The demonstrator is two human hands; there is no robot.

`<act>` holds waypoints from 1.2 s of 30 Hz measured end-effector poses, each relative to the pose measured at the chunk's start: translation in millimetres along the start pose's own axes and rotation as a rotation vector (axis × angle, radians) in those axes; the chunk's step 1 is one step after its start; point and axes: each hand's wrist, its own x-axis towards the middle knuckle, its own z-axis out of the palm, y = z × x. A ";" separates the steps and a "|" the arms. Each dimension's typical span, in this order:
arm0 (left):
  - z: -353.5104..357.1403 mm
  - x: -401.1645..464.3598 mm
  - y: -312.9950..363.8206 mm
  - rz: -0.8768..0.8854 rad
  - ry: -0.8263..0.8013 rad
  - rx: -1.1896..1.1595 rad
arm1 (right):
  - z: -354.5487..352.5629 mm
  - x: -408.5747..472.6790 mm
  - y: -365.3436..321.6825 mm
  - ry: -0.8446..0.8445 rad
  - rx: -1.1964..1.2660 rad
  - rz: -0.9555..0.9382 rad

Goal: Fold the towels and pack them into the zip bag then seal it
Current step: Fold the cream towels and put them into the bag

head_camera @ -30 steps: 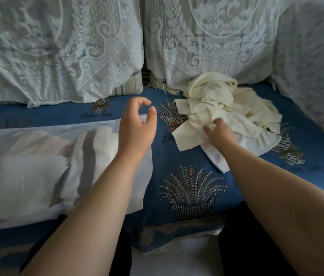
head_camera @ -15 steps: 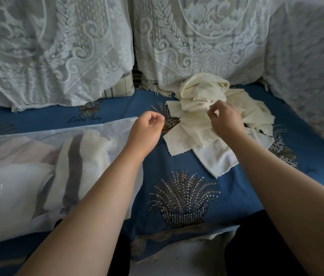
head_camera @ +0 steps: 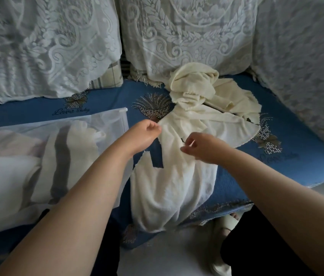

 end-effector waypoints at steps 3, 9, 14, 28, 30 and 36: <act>6.8 -1.5 -1.1 -0.015 -0.094 0.202 | 0.0 12.3 9.2 -0.160 -0.037 0.049; 23.3 -3.7 -12.7 0.008 -0.392 0.726 | 12.6 -0.6 -0.2 -0.312 -0.366 -0.078; 37.8 -8.7 -9.9 0.091 -0.414 0.851 | 12.3 -5.2 0.6 -0.051 0.032 -0.126; -11.3 0.1 3.7 -0.035 0.391 -0.425 | 40.2 -40.1 36.0 -0.660 0.266 0.421; -17.1 1.2 0.9 -0.058 0.379 -0.478 | 59.2 -42.2 34.7 -0.544 0.573 0.340; -30.0 -2.4 6.2 -0.112 0.354 -0.538 | 88.4 -42.2 12.6 -0.118 1.385 0.329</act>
